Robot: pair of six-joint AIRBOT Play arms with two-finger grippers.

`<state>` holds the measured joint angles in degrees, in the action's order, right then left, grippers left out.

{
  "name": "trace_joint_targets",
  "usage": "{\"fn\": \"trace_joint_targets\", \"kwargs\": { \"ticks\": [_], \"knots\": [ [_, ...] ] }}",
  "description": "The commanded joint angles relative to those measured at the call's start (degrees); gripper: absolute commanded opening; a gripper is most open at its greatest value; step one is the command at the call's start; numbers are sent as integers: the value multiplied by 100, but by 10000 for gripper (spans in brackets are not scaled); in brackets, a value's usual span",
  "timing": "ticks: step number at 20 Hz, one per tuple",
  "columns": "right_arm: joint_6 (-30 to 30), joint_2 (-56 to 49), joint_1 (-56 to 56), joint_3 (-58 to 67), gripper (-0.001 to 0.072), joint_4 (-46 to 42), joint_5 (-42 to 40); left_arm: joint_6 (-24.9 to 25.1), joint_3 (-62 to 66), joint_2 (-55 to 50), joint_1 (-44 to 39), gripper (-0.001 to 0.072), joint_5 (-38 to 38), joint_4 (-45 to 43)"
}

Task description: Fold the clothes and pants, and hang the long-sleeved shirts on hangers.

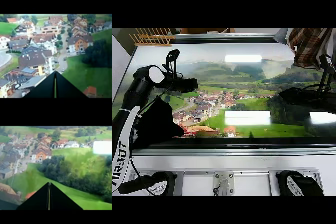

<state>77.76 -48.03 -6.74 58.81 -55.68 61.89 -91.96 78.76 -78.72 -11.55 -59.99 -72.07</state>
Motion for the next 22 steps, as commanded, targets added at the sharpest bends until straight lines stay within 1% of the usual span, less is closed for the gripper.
{"fn": "trace_joint_targets", "kwargs": {
  "ticks": [1,2,3,4,5,7,8,11,14,16,18,21,22],
  "knots": [
    [2,-2,4,4,27,2,2,459,125,4,101,239,-111,-378],
    [2,-2,4,4,27,2,2,450,286,4,221,637,-389,-807],
    [2,-2,4,4,27,2,2,317,448,11,382,720,-817,-1292],
    [2,-2,4,4,28,2,2,92,538,50,601,720,-1228,-1904],
    [2,-2,4,4,28,2,2,-127,474,144,859,720,-1427,-2435],
    [2,-2,4,4,28,2,2,-450,-87,483,1550,720,-1440,-3049],
    [2,-2,4,4,28,2,4,-461,-439,638,1947,720,-1342,-3040],
    [2,-2,4,4,27,2,2,-590,-1552,962,3154,720,-651,-3016],
    [2,-2,4,4,28,4,2,-627,-2341,922,4015,720,46,-2975],
    [2,-2,4,4,28,2,4,-627,-2708,704,4321,720,245,-2975],
    [2,-2,4,4,28,2,2,-627,-3038,442,4428,720,374,-2975],
    [2,-2,4,4,28,4,2,-638,-3261,160,4426,720,535,-2535],
    [4,-2,4,4,28,4,2,-643,-3270,142,4402,706,560,-2409]
  ]
}}
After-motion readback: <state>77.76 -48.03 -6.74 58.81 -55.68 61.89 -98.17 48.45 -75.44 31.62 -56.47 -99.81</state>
